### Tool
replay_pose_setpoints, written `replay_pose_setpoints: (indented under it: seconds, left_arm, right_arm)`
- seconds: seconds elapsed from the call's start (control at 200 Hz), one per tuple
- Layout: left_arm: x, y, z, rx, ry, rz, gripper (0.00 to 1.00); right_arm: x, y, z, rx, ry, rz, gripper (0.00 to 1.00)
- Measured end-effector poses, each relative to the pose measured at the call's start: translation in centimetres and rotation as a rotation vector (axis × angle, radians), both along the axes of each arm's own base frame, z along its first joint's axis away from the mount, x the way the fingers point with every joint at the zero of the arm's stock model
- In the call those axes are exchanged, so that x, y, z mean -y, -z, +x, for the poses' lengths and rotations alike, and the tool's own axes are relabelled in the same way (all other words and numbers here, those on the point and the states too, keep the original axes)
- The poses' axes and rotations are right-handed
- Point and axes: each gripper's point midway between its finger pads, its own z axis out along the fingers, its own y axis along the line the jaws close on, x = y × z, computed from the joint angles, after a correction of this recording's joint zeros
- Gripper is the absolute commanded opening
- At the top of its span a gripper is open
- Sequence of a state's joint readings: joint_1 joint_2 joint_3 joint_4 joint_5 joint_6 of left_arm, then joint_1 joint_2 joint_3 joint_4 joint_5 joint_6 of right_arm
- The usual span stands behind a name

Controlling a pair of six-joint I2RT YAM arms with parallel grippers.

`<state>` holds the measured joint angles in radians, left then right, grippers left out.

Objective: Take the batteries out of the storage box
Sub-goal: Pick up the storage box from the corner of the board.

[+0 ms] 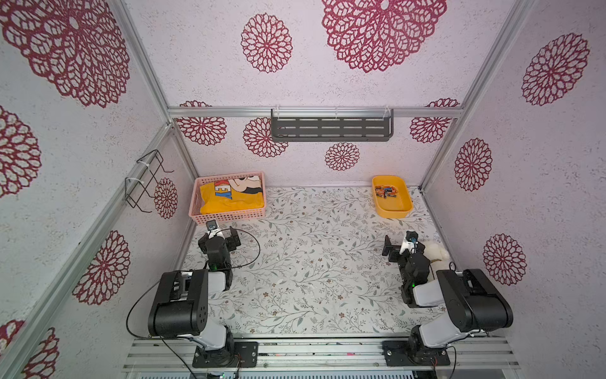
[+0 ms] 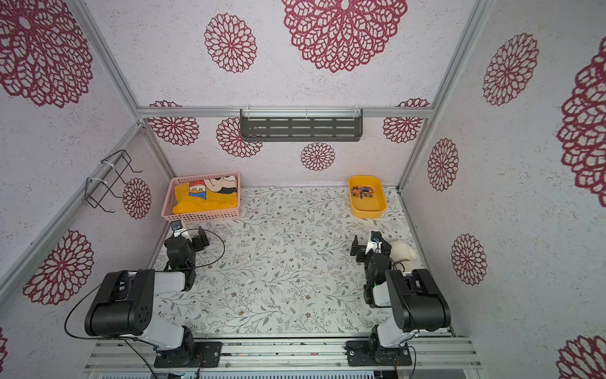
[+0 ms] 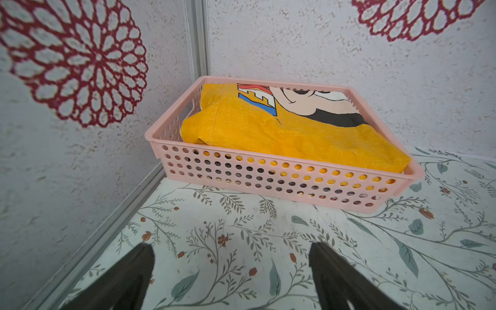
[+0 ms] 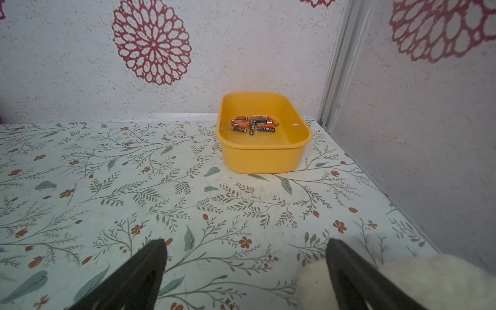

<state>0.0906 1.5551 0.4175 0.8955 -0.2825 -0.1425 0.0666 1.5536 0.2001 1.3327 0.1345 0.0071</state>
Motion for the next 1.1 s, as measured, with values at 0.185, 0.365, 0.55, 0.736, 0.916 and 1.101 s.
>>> replay_pose_setpoints:
  seconds: [0.185,0.365,0.55,0.736,0.916,1.101]
  left_arm:
    - [-0.2,0.1,0.0,-0.004,-0.001,-0.002,0.97]
    - [-0.2,0.1,-0.1,-0.004,-0.001,-0.003,0.97]
    - [-0.1,0.0,-0.4,-0.023,-0.020,0.010,0.97]
    - [6.0,-9.4,3.8,-0.008,0.080,0.057,0.98]
    - [19.0,-23.0,10.5,0.131,0.369,-0.007,0.97]
    - [36.6,-23.1,12.9,0.049,0.768,-0.099,0.86]
  right_arm:
    - [-0.2,0.0,0.0,-0.001,-0.012,-0.001,0.99]
    - [-0.3,0.1,0.0,-0.004,-0.020,-0.005,0.99]
    - [-0.6,0.1,-0.2,-0.024,-0.029,-0.012,0.98]
    - [-3.0,-6.8,3.8,-0.013,-0.085,0.028,0.90]
    - [-7.0,-15.5,12.8,-0.033,-0.184,0.137,0.84]
    - [-7.2,-13.9,21.2,-0.219,-0.170,0.190,0.74]
